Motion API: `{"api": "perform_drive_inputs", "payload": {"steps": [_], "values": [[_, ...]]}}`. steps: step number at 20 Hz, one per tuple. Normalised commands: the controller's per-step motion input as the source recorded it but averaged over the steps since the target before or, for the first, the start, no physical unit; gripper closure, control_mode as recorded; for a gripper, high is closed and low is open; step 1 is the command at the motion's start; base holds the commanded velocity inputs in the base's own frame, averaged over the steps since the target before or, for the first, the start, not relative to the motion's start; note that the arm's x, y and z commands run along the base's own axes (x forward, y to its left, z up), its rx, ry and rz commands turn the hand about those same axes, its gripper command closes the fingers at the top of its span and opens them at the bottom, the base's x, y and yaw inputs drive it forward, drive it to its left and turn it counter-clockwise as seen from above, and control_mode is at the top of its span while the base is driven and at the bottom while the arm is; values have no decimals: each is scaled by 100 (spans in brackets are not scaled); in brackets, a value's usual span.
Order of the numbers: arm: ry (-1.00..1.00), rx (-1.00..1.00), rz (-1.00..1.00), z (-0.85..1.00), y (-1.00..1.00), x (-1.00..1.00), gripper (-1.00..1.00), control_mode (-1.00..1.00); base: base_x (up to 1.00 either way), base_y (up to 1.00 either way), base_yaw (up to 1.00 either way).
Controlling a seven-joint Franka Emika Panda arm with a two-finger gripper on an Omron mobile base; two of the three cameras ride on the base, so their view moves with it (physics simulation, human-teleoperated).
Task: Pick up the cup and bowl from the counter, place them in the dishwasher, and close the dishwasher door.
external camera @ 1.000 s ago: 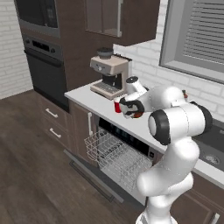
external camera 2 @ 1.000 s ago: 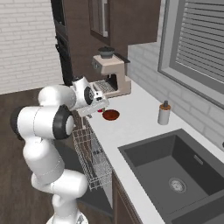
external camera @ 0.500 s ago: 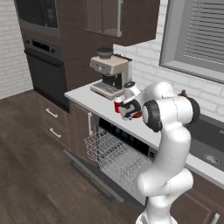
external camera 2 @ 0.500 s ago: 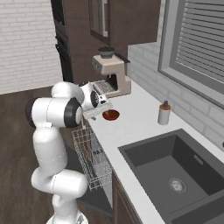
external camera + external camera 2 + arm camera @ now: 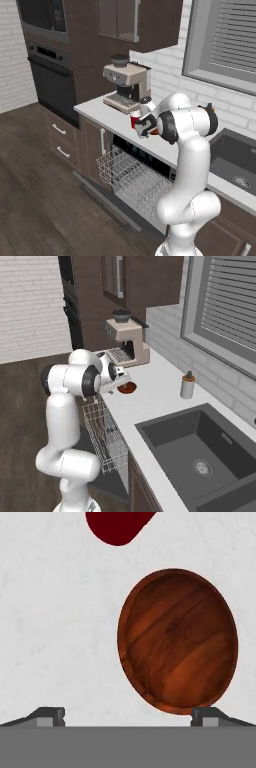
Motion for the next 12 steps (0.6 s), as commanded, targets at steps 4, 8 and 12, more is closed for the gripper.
{"api": "perform_drive_inputs", "payload": {"steps": [4,8,12], "values": [[0,0,1,-18,0,41,-100,-100,0,0,0],[0,0,3,-24,0,28,-100,-100,0,0,0],[0,0,2,-26,0,19,-100,-100,0,0,0]]}}
